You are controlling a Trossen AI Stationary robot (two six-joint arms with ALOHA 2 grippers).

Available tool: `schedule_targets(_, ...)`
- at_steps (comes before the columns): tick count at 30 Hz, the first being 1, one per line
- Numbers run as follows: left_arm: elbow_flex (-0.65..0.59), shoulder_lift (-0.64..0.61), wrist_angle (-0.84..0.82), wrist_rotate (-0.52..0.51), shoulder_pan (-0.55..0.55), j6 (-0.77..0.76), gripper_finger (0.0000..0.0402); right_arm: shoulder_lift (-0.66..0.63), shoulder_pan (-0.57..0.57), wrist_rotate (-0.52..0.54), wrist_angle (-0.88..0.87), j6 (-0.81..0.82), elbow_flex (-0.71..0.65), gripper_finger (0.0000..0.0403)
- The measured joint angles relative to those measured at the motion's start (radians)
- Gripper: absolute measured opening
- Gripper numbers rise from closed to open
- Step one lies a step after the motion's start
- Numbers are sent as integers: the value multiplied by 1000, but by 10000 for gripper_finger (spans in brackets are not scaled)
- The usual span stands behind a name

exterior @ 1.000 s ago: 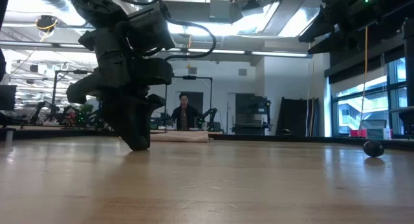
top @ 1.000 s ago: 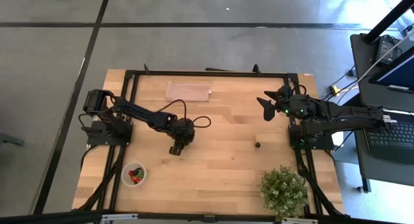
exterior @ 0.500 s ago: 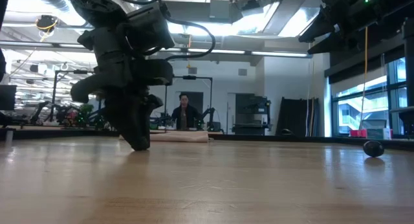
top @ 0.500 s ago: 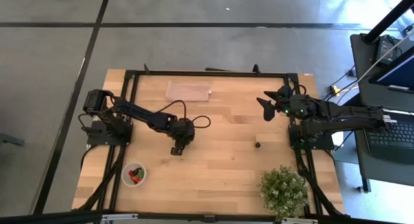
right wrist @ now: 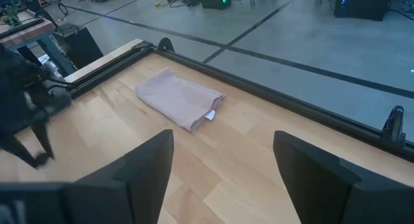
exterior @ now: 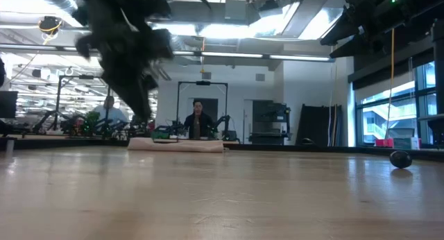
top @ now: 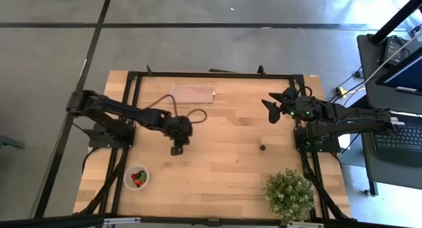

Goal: Pick and placing Produce into tupperware
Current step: Put the blackberry into the transparent bin

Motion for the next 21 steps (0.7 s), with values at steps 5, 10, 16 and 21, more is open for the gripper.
schedule_targets(5,23,-215,-238,61,-13,-237,89,0,0,0,3,0,0,268)
schedule_targets(10,90,-338,-436,228,-79,-510,83,0,-1,0,10,-21,0,268)
schedule_targets(16,201,-353,-663,359,-192,-878,89,0,-1,1,79,-75,0,268)
schedule_targets(21,232,-321,-831,362,-304,-1065,88,0,-1,1,161,-150,0,268)
